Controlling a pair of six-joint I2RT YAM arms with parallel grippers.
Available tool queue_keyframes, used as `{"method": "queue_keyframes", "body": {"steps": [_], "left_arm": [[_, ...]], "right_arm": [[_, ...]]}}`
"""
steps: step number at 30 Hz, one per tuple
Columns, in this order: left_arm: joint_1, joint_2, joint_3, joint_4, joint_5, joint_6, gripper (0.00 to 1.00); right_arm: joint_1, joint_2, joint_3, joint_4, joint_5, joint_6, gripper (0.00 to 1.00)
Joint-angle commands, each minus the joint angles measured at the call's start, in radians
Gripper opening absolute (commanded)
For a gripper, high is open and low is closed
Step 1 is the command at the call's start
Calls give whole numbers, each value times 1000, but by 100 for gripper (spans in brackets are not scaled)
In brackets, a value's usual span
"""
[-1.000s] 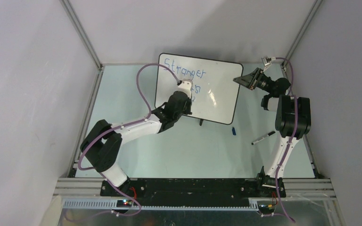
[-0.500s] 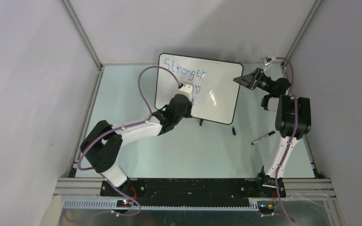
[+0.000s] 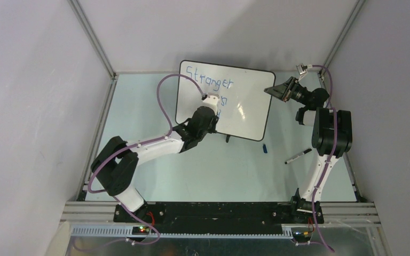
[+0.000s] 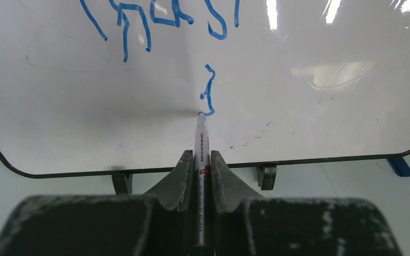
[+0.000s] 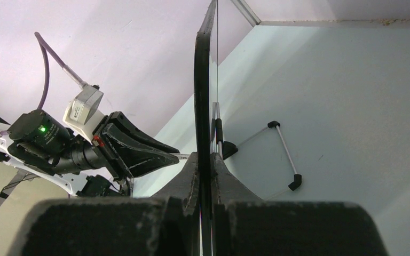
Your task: Write a sentence on the whiteboard
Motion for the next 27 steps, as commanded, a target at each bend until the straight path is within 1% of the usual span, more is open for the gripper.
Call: {"method": "queue_keyframes", "body": {"steps": [1, 18, 27], "left_arm": [[-4, -25, 55, 2, -40, 31, 0], [-4, 21, 111, 4, -20, 31, 0], [-4, 32, 115, 0, -18, 30, 0]], "right_arm": [[-2, -78, 9, 41, 11, 65, 0], [-3, -78, 10, 42, 11, 65, 0], [-5, -79, 9, 42, 10, 67, 0]]}}
